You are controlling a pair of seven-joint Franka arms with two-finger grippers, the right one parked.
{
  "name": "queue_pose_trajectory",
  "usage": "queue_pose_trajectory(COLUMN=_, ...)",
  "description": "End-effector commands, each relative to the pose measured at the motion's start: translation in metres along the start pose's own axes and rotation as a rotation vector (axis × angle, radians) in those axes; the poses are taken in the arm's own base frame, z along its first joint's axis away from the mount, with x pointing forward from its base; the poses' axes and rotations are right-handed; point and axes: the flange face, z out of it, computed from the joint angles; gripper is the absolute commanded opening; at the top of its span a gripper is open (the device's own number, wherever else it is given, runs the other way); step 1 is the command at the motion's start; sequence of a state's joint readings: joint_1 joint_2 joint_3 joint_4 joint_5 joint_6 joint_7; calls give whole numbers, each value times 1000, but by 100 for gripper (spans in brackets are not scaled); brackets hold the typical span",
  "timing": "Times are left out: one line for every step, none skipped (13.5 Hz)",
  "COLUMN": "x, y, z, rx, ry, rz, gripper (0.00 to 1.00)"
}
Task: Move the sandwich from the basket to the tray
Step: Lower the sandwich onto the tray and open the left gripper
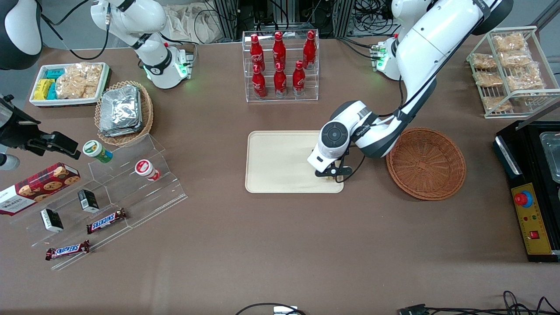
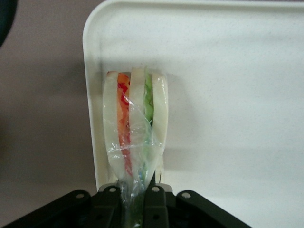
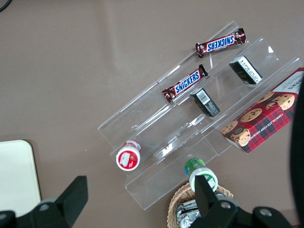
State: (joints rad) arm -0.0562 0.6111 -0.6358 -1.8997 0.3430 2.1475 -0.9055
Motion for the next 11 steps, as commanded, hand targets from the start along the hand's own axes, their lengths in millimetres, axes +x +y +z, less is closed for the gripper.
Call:
queue_pose_trajectory(x=7, y=-1, z=-5, rx=-1, ry=23, rz=-14, gripper=100)
queue_pose_trajectory(x=8, y=-4, z=-13, rx=4, ry=27, rz=-20, gripper=100)
queue_pose_trajectory(x=10, y=-8, z=-27, rx=17, ry=33, rz=-28, gripper=100)
queue_pose_trajectory(x=13, y=-18, z=-49, rx=43, ry=37, rz=-43, gripper=100)
queue_pose_trajectory(x=13, y=-33, z=-70, rx=54, ry=22, rz=-68, gripper=100)
queue_pose_trajectory(x=11, y=-44, z=-97, rx=33, ry=17, rz=-69, gripper=100)
queue_pose_trajectory(x=6, y=-59, z=-130, rx=1, ry=17, rz=-46, gripper=100)
queue_pose_trajectory(x=4, y=-82, z=-156, rx=-28, ry=-9, rz=-20, gripper=100)
queue_pose_trajectory(x=2, y=-111, z=-182, rx=-36, ry=-13, rz=-23, gripper=100)
queue_pose_trajectory(x=3, y=-148, z=-208, rx=-29, ry=9, rz=-59, gripper=100)
queue_pose_trajectory(x=2, y=-184, z=-229, rx=-28, ry=20, rz=-76, gripper=100)
